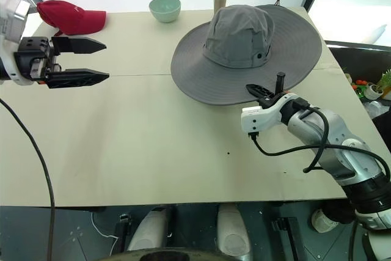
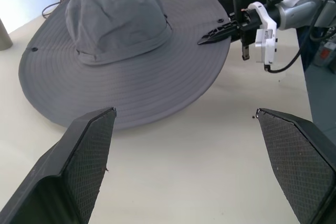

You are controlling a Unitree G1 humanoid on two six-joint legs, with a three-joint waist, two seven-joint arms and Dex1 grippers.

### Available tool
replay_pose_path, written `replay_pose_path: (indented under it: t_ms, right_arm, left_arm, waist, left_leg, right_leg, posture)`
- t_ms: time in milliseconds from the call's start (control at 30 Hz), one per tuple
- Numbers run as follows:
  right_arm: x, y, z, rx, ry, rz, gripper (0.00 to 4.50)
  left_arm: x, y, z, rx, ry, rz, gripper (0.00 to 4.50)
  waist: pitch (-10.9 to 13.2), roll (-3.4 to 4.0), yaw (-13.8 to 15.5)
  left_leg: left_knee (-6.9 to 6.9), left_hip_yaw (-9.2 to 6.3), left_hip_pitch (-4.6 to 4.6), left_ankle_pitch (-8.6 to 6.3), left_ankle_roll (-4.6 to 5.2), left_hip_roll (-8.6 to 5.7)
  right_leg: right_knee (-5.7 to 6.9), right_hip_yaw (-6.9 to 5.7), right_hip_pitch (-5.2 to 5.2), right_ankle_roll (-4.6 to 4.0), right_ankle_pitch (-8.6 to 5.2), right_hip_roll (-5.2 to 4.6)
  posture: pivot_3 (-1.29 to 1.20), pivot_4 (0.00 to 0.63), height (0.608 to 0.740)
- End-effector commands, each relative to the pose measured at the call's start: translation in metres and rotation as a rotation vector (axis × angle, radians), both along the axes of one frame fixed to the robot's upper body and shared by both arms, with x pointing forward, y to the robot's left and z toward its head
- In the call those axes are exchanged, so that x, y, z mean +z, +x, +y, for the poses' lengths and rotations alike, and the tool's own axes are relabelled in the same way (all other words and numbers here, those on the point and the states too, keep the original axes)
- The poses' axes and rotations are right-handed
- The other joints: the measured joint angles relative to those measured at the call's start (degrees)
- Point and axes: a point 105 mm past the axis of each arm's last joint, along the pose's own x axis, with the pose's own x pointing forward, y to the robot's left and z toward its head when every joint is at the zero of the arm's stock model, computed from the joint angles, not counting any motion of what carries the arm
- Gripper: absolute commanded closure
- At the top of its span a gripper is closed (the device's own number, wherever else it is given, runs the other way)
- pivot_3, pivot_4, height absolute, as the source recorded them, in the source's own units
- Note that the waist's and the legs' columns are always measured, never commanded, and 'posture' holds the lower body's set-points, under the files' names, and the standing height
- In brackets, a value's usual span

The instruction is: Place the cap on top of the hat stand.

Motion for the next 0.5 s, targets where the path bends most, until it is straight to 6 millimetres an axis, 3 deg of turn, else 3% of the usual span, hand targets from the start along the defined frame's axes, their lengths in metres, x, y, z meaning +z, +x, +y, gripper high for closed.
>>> replay_pose_path:
  t_ms: [33, 67, 267, 500]
  right_arm:
    - [0.013, -0.001, -0.001, 0.007, 0.038, -0.019, 4.46]
    - [0.013, -0.001, 0.0, 0.004, 0.062, -0.005, 4.46]
    - [0.013, -0.006, 0.005, 0.028, 0.085, 0.014, 1.65]
    - [0.011, -0.025, -0.006, 0.014, 0.106, 0.07, 1.65]
  left_arm:
    - [0.017, -0.003, 0.001, 0.002, -0.012, -0.078, 0.0]
    - [0.017, -0.003, 0.001, 0.003, -0.012, -0.079, 0.0]
    - [0.015, -0.002, 0.001, 0.002, -0.012, -0.077, 0.0]
    - [0.014, 0.005, 0.001, -0.008, -0.015, -0.07, 0.0]
  waist:
    - [0.0, 0.0, 0.0]
    - [0.0, 0.0, 0.0]
    - [0.0, 0.0, 0.0]
    - [0.0, -0.02, 0.26]
  left_leg:
    - [0.0, 0.0, 0.0, 0.0, 0.0, 0.0]
    - [0.0, 0.0, 0.0, 0.0, 0.0, 0.0]
    - [0.0, 0.0, 0.0, 0.0, 0.0, 0.0]
    - [0.02, -0.02, 0.0, 0.0, 0.0, -0.01]
  right_leg:
    - [0.0, 0.0, 0.0, 0.0, 0.0, 0.0]
    - [0.0, 0.0, 0.0, 0.0, 0.0, 0.0]
    - [0.0, 0.0, 0.01, 0.0, 0.0, 0.0]
    - [0.0, -0.01, 0.04, 0.0, 0.0, 0.0]
  posture:
    - [0.0, 0.15, 0.74]
    - [0.0, 0.15, 0.74]
    - [0.0, 0.15, 0.74]
    - [0.0, 0.15, 0.74]
